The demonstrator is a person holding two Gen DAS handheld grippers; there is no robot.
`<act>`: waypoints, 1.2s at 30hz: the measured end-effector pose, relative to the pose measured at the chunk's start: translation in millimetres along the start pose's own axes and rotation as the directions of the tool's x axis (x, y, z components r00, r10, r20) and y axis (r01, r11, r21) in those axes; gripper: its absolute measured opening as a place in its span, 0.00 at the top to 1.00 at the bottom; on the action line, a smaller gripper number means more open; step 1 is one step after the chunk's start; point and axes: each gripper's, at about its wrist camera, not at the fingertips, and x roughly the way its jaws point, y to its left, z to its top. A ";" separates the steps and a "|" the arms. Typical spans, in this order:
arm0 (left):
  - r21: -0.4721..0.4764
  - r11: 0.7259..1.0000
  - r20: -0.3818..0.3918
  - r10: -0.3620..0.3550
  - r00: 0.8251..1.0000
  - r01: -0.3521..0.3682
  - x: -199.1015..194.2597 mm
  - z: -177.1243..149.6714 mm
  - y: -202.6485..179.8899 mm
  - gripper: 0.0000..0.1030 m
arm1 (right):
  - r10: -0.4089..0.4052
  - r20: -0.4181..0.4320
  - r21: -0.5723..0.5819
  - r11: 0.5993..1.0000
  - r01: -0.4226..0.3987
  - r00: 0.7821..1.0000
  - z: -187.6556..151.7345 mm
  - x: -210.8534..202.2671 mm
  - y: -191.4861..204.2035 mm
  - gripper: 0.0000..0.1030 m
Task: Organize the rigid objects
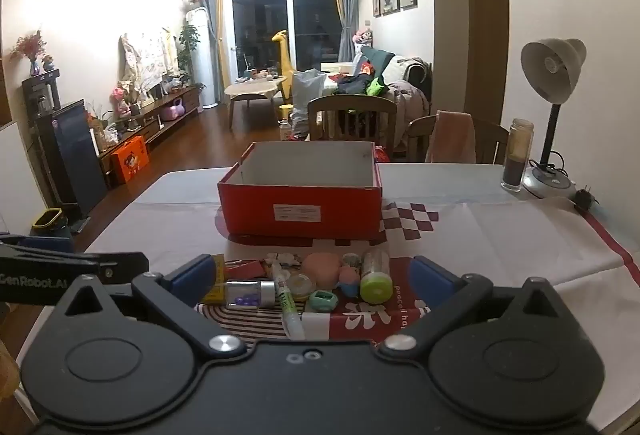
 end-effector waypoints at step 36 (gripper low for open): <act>-0.018 1.000 0.009 -0.016 1.000 0.016 -9.2 -2.8 4.9 0.00 | 0.006 -0.015 0.030 1.000 -0.006 1.000 -1.3 -1.4 -0.5 0.00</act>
